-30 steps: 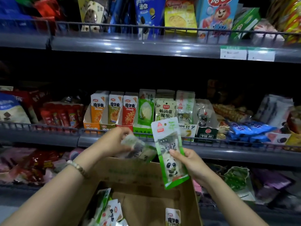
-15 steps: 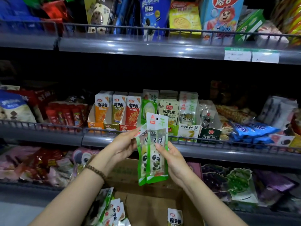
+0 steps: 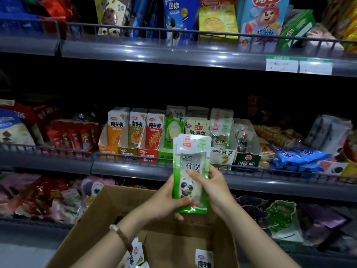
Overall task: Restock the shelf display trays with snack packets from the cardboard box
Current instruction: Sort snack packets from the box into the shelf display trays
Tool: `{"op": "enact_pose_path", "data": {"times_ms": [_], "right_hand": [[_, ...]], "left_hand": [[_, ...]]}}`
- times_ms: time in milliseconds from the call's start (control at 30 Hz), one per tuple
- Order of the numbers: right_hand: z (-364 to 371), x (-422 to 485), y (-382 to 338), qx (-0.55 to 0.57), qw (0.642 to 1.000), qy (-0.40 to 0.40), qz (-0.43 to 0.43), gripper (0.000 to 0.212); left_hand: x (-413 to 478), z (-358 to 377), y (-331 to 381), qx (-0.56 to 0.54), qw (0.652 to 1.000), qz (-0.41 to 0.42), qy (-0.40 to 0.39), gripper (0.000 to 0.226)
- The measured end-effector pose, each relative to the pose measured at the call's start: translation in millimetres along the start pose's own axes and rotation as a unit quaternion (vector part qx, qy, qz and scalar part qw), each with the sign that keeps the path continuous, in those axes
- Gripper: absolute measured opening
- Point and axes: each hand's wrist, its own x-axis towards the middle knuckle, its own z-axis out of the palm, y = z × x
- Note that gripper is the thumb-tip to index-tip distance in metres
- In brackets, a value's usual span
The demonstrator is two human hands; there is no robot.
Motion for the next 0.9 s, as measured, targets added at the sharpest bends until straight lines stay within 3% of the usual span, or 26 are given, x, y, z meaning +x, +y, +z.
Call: {"op": "enact_pose_path", "data": {"times_ms": [67, 233, 333, 467, 567, 633, 733, 900], "right_hand": [[-12.4, 4.0, -10.5, -0.049, 0.998, -0.025, -0.001, 0.016], [-49.6, 23.1, -44.3, -0.18, 0.973, -0.141, -0.009, 0.024], [-69.6, 41.9, -61.9, -0.202, 0.973, -0.115, -0.013, 0.036], [-96.4, 74.4, -93.4, -0.203, 0.977, -0.031, -0.054, 0.034], [-113.5, 109.8, -113.5, -0.221, 0.965, 0.076, -0.121, 0.031], [-120.7, 138.1, -117.5, -0.246, 0.951, 0.125, -0.14, 0.046], [-121.5, 172.4, -112.2, -0.296, 0.941, 0.116, -0.119, 0.059], [-111.1, 186.2, -90.6, -0.371, 0.925, 0.011, -0.086, 0.062]], "left_hand": [[4.0, -2.6, 1.9, 0.016, 0.999, -0.005, -0.039, 0.064], [31.9, 0.4, 22.1, 0.077, 0.993, 0.006, -0.086, 0.064], [58.2, 14.2, 40.4, 0.096, 0.991, 0.036, -0.087, 0.063], [99.0, 25.1, 60.2, 0.116, 0.988, 0.101, 0.006, 0.048], [131.4, 14.6, 60.8, 0.275, 0.945, 0.144, 0.1, 0.064], [148.6, 9.6, 56.7, 0.383, 0.905, 0.144, 0.118, 0.071], [167.0, 9.7, 47.1, 0.465, 0.872, 0.118, 0.097, 0.074], [182.0, 12.3, 30.6, 0.474, 0.869, 0.111, 0.09, 0.073]]}}
